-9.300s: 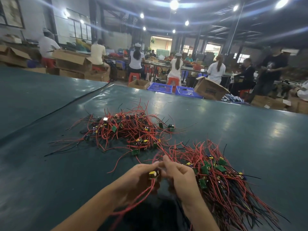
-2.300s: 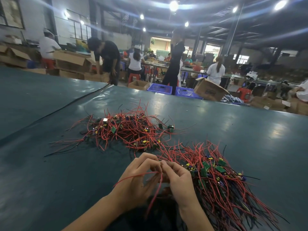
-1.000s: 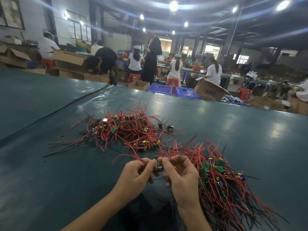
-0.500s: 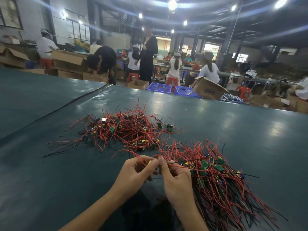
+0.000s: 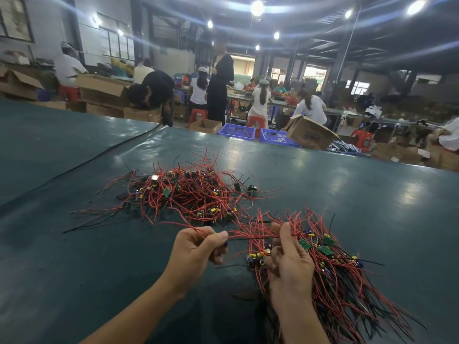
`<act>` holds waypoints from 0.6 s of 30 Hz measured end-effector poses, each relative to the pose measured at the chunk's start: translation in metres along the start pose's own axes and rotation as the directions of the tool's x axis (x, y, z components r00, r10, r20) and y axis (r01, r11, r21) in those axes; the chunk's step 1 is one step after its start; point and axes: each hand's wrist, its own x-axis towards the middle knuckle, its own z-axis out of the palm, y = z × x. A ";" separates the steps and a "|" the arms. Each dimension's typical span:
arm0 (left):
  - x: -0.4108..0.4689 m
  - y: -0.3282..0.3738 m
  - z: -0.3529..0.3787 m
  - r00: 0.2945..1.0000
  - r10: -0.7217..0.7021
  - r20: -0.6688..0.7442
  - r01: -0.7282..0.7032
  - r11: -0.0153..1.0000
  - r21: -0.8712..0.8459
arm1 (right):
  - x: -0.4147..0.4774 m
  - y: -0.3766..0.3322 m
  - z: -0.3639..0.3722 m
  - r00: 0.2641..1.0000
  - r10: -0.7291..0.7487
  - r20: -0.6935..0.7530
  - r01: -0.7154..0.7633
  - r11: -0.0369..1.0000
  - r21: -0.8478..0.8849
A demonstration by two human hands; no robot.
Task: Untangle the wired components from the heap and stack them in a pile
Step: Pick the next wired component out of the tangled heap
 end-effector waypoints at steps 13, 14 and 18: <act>-0.005 -0.010 0.004 0.995 -0.057 0.083 0.048 0.994 0.099 | -0.019 0.020 0.018 0.983 -0.058 0.172 0.110 0.944 -0.312; -0.006 -0.010 0.004 0.994 -0.062 0.087 0.052 0.993 0.110 | -0.019 0.020 0.018 0.987 -0.058 0.149 0.103 0.943 -0.316; -0.007 -0.006 0.009 0.992 -0.082 0.092 0.075 0.994 0.079 | -0.012 0.013 0.013 0.999 -0.026 0.018 0.029 0.978 -0.209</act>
